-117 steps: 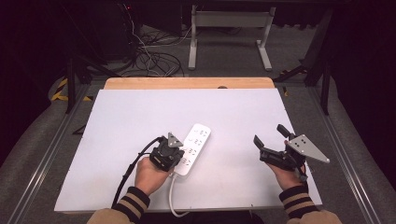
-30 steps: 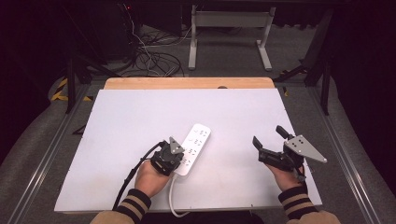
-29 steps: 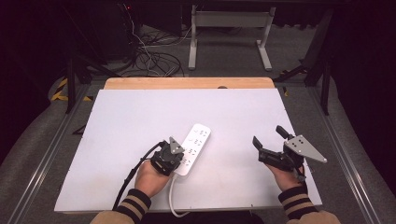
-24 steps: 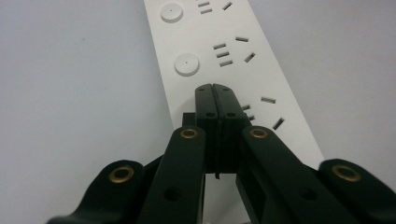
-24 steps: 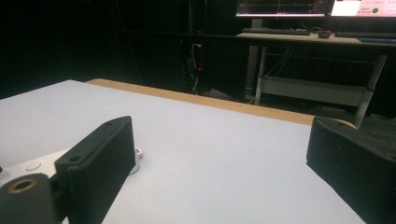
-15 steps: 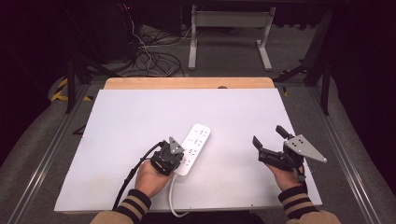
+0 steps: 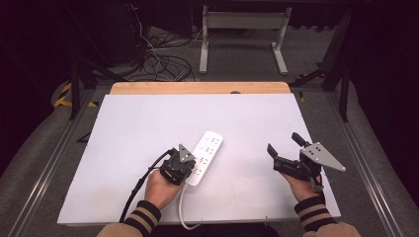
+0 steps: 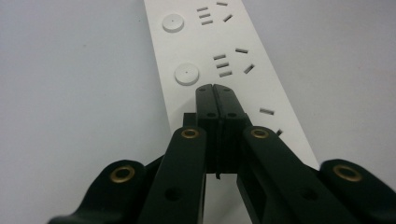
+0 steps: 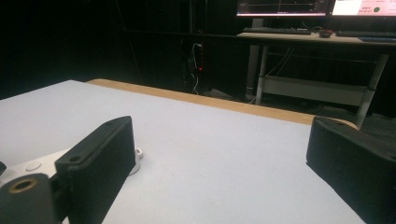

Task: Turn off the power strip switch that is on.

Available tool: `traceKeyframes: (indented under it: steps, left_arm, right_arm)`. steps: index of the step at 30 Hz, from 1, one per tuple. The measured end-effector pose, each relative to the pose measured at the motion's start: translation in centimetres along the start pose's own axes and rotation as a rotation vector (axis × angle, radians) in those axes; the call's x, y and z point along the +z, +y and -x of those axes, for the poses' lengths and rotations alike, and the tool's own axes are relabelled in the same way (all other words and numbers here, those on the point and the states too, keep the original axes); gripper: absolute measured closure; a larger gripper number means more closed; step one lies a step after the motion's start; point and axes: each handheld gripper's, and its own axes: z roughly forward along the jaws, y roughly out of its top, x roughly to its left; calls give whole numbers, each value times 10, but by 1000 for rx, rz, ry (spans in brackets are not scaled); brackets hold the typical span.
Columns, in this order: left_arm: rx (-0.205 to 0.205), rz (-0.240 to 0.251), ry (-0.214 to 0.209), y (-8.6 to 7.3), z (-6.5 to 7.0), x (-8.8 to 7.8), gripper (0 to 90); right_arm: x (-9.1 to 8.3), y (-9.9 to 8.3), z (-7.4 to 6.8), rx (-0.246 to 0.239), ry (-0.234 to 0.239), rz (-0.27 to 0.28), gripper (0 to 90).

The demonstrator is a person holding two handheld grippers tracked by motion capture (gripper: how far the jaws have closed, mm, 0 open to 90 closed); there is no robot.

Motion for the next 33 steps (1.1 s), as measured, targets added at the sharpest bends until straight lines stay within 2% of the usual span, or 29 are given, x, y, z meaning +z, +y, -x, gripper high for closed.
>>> traceKeyframes:
  steps: [5,9,13,16,17,20,23,25,27,30,33]
  left_arm:
    - [-16,33,15,-1,-4,-3,900]
    - [-66,148,32,1,-13,-21,900]
    - [-113,296,94,4,-21,-52,900]
    - [-118,407,147,5,-26,-82,900]
    - [-132,445,161,4,-27,-92,900]
    - [-161,546,221,-2,-34,-122,900]
    - [-199,624,297,-17,-45,-149,900]
    - [-219,646,362,-34,-53,-165,900]
    - [-242,656,409,-48,-59,-174,900]
    - [-299,672,459,-64,-68,-185,900]
    - [-319,682,497,-69,-73,-189,900]
  right_arm:
    - [0,0,0,1,0,3,84]
    - [0,0,1,3,0,5,84]
    - [0,1,1,0,-1,7,84]
    - [0,1,0,-1,-2,9,85]
    - [0,1,0,-1,-2,9,85]
    - [0,2,0,-1,-1,10,84]
    - [0,2,-1,1,-2,15,85]
    - [0,2,-1,-2,-4,15,85]
    - [1,2,-1,0,-3,14,85]
    - [1,3,-2,1,-5,12,85]
    - [2,3,-3,-3,0,14,86]
